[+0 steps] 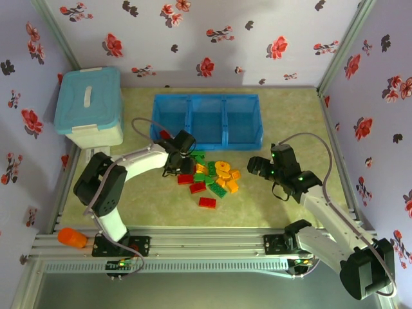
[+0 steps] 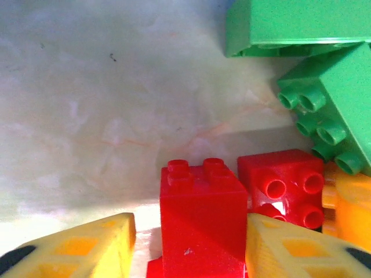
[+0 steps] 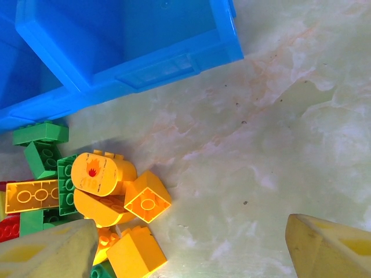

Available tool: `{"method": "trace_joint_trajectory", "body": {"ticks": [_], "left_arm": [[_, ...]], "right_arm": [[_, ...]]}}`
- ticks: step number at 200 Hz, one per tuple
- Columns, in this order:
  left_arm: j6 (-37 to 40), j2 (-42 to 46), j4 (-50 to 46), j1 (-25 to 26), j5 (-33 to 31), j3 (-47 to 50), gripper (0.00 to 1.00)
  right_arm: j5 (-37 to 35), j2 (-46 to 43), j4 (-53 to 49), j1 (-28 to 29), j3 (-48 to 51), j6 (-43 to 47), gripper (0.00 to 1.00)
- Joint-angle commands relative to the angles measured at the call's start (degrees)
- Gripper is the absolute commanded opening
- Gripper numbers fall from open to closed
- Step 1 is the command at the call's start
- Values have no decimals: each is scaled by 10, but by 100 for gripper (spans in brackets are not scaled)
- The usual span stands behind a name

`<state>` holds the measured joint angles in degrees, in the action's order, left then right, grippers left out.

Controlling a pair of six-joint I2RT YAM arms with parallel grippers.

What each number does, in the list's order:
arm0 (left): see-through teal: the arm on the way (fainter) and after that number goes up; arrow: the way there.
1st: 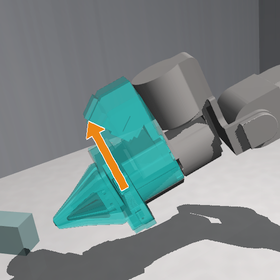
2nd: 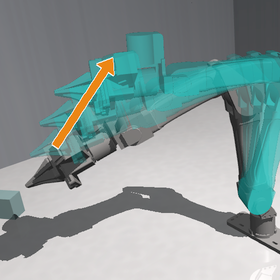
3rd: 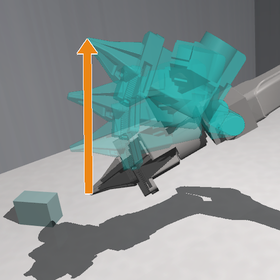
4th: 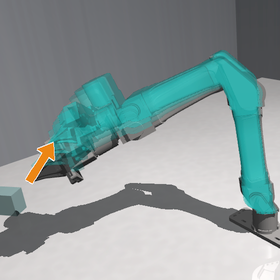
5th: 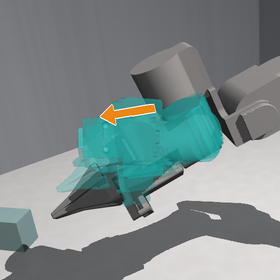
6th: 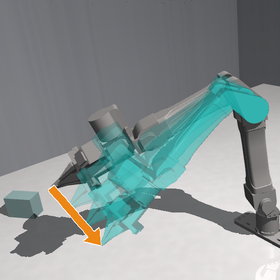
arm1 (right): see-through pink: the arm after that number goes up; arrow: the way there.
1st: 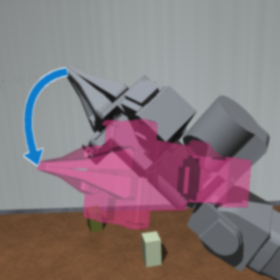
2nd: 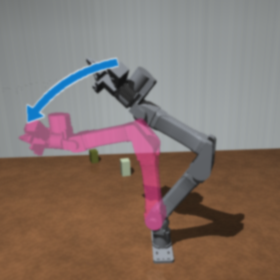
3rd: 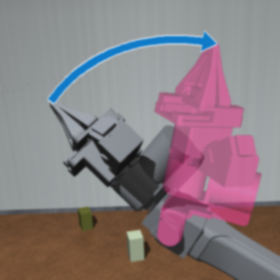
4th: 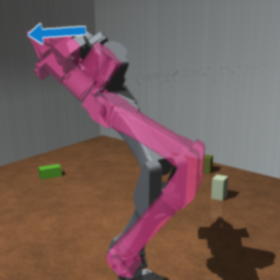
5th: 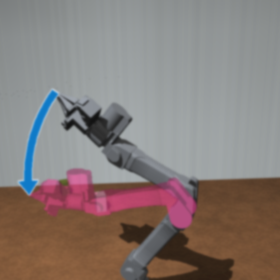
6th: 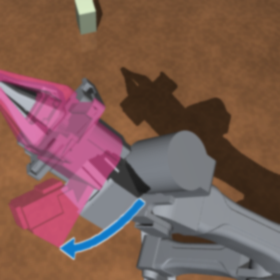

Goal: Sort the legos into containers by color
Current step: Pick up the lego from the center of the table.

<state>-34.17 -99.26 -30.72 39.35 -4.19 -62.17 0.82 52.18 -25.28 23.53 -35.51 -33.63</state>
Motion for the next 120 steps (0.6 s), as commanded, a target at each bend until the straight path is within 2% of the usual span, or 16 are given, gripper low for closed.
{"method": "trace_joint_trajectory", "body": {"ticks": [1,56,97,120], "left_arm": [[-5,15,5,-11,4,12,46],[4,3,8,-17,8,10,43],[5,20,-4,-17,8,6,33],[8,38,-21,-17,3,-5,32]], "right_arm": [[-13,2,8,3,6,-1,84],[-14,1,1,3,-2,0,84],[-18,-3,-4,3,-2,2,84],[-20,-4,-4,4,-1,2,84]]}}
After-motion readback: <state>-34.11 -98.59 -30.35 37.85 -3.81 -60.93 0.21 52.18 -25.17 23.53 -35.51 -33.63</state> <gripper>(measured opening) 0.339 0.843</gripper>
